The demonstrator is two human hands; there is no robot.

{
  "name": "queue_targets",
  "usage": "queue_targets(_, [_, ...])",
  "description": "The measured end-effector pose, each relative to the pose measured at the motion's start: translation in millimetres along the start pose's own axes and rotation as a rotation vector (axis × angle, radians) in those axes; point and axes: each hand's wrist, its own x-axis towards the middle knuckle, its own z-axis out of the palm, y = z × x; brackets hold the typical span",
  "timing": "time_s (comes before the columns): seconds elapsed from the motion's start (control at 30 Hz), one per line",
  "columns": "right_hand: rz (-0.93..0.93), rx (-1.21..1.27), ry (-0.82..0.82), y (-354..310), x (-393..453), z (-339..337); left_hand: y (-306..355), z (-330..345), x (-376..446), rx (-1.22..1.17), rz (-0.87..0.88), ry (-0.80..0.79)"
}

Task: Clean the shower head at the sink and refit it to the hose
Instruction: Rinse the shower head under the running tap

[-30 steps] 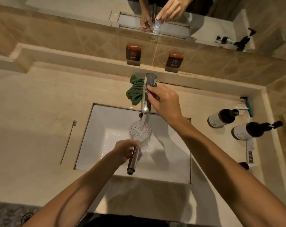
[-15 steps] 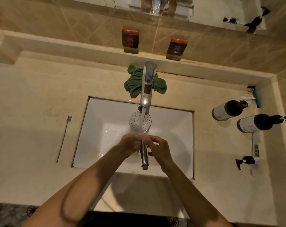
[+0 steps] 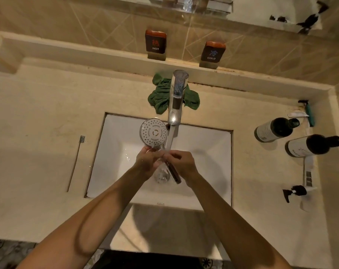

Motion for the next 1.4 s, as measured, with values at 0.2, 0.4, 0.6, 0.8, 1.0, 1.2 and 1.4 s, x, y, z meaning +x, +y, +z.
queue_targets(0.2, [-0.014, -0.025, 0.009, -3, 11, 8, 5, -9, 2, -0.014, 0.05, 0.028])
queue_targets(0.4, [0.025, -0.06, 0.051, 1, 16, 16, 3, -18, 1, -0.004, 0.038, 0.07])
queue_targets(0.6, [0.084, -0.145, 0.172, 10, 17, 17, -5, -20, 1, 0.008, 0.009, 0.063])
queue_targets(0.8, [0.104, -0.183, 0.128, 19, 7, 9, -8, -10, -2, -0.05, 0.044, 0.059])
queue_targets(1.0, [0.23, 0.212, 0.004, 25, 1, -9, 5, -2, 1, -0.173, 0.17, 0.11])
queue_targets(1.2, [0.219, 0.421, -0.009, 22, -4, -17, 2, 6, 2, -0.242, 0.139, 0.062])
queue_targets(1.4, [0.136, 0.283, -0.038, 23, -14, -34, -20, 7, -1, -0.164, 0.078, -0.047])
